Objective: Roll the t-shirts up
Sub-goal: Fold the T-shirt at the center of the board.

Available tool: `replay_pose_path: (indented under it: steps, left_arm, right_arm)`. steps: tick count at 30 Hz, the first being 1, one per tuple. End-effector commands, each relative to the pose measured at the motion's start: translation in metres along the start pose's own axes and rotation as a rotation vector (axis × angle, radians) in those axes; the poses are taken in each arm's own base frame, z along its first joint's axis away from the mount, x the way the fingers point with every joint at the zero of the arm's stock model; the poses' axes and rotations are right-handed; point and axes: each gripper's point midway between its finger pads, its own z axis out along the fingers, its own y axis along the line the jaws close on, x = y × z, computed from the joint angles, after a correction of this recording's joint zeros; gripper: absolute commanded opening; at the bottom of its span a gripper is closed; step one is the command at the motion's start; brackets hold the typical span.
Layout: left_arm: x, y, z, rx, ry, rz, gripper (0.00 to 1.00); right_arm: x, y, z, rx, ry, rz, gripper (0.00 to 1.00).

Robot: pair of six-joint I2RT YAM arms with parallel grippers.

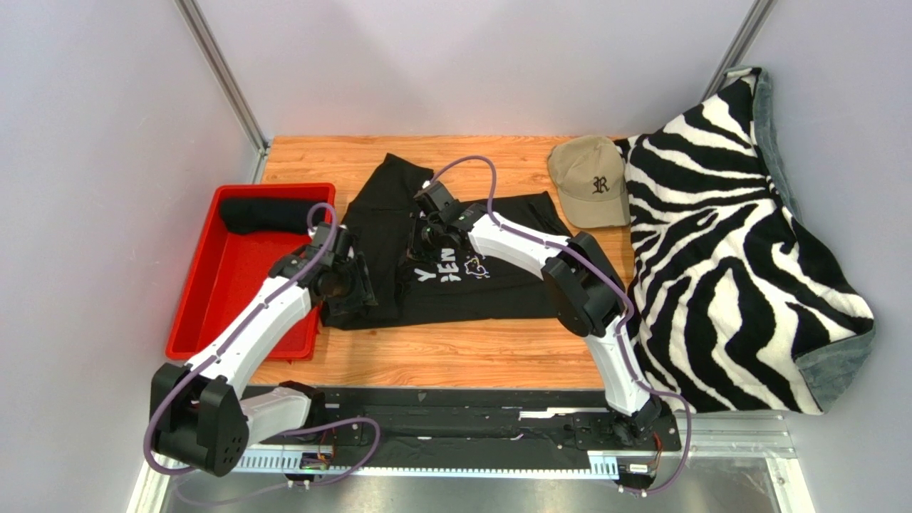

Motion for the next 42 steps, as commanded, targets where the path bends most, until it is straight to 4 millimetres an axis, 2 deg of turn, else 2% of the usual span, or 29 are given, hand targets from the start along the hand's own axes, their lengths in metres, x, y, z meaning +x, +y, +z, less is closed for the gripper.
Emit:
replay_pose_path:
  steps: [1, 7, 12, 16, 21, 22, 25, 26, 28, 35, 42]
  left_arm:
    - [0.011, -0.02, -0.001, 0.024, -0.04, 0.075, 0.56]
    - [0.028, -0.028, 0.012, -0.035, -0.02, 0.152, 0.6]
    - [0.023, -0.042, 0.021, -0.049, -0.044, 0.196, 0.63]
    - [0.023, -0.042, 0.034, -0.091, -0.035, 0.206, 0.62]
    - [0.019, -0.041, 0.039, -0.123, -0.056, 0.192, 0.51]
    - [0.016, -0.041, 0.039, -0.131, -0.066, 0.192, 0.4]
    - [0.01, -0.041, 0.037, -0.14, -0.087, 0.195, 0.22]
    - [0.004, -0.043, 0.034, -0.145, -0.107, 0.194, 0.1]
    - [0.0, -0.042, 0.032, -0.162, -0.116, 0.209, 0.01]
    - [-0.033, -0.055, 0.02, -0.182, -0.199, 0.207, 0.0]
    - [-0.065, -0.058, 0.022, -0.188, -0.215, 0.157, 0.0]
  right_arm:
    - [0.005, 0.008, -0.001, -0.031, 0.014, 0.003, 0.0]
    - [0.007, 0.003, -0.002, -0.014, 0.013, 0.0, 0.0]
    - [0.007, 0.0, -0.003, -0.005, 0.006, -0.006, 0.0]
    - [0.006, 0.002, -0.003, -0.008, 0.004, -0.013, 0.0]
    - [0.006, 0.0, -0.003, 0.0, 0.0, -0.016, 0.0]
    - [0.006, -0.001, -0.003, 0.002, 0.0, -0.018, 0.0]
    - [0.005, -0.003, -0.004, 0.01, -0.006, -0.026, 0.0]
    - [0.005, -0.002, -0.005, 0.014, -0.008, -0.031, 0.0]
    - [0.002, -0.008, -0.006, 0.032, -0.024, -0.037, 0.0]
    - [-0.006, -0.015, -0.013, 0.052, -0.057, -0.046, 0.0]
    - [-0.023, -0.018, -0.024, 0.062, -0.099, -0.057, 0.0]
